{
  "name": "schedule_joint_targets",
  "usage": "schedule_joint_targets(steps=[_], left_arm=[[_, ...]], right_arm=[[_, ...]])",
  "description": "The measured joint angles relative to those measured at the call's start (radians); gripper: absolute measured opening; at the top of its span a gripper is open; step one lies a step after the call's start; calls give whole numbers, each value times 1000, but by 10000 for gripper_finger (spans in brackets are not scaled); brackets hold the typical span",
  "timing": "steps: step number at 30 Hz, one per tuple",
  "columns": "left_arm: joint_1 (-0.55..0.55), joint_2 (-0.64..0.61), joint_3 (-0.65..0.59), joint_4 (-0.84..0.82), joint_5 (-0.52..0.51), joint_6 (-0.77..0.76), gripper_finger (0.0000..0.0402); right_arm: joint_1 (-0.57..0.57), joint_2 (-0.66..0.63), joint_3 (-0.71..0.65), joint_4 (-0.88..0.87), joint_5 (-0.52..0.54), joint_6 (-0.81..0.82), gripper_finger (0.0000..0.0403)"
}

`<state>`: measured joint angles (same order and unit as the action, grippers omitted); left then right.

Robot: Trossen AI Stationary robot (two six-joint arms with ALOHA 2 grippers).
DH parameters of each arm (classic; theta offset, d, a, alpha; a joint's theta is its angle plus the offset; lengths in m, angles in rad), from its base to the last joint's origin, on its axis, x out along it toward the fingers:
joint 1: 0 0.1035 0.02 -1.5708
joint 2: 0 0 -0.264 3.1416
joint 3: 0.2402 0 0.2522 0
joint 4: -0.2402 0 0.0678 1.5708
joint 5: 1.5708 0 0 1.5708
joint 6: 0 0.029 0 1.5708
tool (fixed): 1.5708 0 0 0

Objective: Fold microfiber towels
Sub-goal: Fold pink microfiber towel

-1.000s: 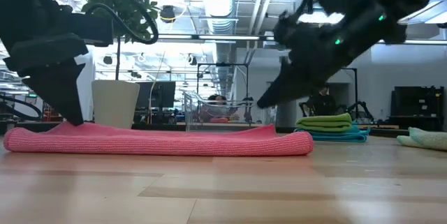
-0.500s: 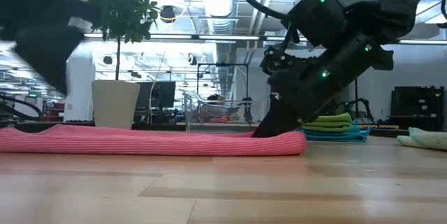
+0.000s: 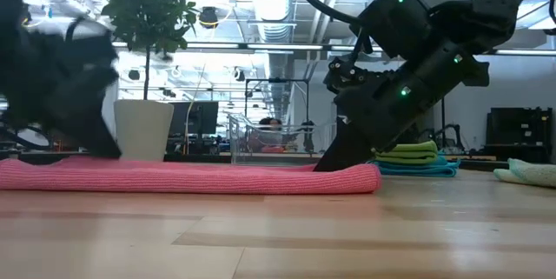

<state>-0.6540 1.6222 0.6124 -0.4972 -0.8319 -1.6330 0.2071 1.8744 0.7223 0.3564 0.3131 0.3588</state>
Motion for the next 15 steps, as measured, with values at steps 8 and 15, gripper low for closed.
schedule_joint_targets(steps=[8, 15], left_arm=[[-2, -9, -95, 144, 27, -3, 1], [10, -87, 12, -92, 63, 52, 0]], right_arm=[[0, 0, 0, -8, 2, -1, 24], [-2, -91, -4, -55, -1, -19, 18]])
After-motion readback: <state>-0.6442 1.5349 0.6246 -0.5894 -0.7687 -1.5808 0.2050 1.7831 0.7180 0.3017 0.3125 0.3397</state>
